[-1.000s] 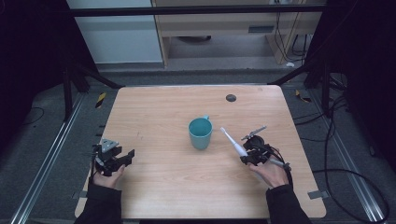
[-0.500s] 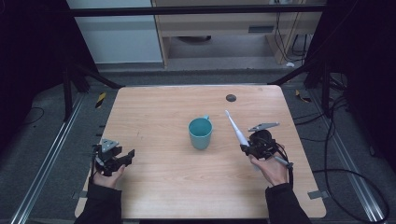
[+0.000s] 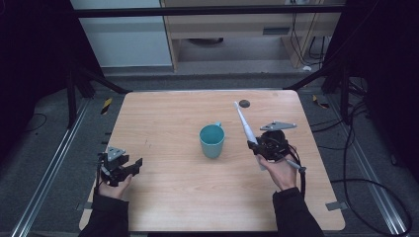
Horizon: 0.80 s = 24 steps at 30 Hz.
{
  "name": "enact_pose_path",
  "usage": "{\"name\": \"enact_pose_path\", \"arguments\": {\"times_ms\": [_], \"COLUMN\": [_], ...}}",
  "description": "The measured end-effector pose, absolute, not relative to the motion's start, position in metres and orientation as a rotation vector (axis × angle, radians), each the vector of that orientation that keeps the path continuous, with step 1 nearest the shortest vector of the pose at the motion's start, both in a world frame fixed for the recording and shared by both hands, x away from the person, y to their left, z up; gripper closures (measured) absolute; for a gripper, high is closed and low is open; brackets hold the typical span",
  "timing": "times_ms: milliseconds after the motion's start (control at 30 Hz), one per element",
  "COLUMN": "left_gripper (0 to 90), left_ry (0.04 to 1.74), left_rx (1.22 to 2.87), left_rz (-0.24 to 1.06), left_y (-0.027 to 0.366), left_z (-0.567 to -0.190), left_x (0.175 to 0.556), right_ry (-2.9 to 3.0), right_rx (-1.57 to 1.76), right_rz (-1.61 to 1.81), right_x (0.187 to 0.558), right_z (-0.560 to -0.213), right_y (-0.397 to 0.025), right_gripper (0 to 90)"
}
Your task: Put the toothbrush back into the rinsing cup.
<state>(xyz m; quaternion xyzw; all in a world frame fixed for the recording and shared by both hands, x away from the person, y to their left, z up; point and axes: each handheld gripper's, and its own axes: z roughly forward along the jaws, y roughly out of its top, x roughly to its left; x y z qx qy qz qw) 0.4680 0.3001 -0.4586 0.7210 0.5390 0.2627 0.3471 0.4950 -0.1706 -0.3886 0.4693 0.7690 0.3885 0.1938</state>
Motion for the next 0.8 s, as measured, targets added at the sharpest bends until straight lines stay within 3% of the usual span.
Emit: {"name": "enact_pose_path", "arguments": {"times_ms": [800], "left_gripper": [42.6], "left_ry": [1.398], "left_rx": [1.873], "left_rz": [0.680], "left_y": [0.300], "left_z": [-0.459], "left_x": [0.468], "right_ry": [1.927], "right_rx": [1.294], "right_rz": [1.309], "right_x": [0.508], "right_z": [-0.373], "right_y": [-0.143], "right_gripper": [66.5]}}
